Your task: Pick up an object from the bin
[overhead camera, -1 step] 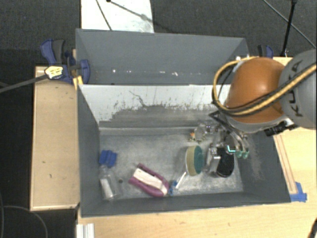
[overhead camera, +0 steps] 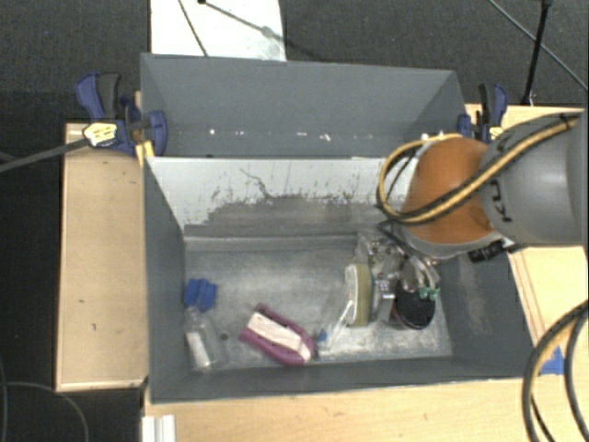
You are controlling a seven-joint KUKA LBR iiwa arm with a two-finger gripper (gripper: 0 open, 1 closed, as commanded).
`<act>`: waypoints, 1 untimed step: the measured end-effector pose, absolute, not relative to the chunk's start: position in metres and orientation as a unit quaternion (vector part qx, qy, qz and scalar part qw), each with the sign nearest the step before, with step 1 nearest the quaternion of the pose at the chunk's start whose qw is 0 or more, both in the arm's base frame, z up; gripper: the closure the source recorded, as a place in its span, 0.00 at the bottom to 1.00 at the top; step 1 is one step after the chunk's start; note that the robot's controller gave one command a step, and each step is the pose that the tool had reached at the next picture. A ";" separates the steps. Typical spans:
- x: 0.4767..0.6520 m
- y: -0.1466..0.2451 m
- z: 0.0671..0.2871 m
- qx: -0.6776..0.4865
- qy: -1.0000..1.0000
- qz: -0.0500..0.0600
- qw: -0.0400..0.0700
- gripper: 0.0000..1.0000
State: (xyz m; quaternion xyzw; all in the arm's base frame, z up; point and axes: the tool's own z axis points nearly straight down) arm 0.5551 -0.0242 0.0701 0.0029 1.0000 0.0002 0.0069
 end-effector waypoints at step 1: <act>0.535 -0.102 0.072 0.108 0.994 0.000 0.002 0.00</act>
Offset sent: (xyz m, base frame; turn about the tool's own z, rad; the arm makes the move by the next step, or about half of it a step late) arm -0.0217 -0.0767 -0.0001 0.2114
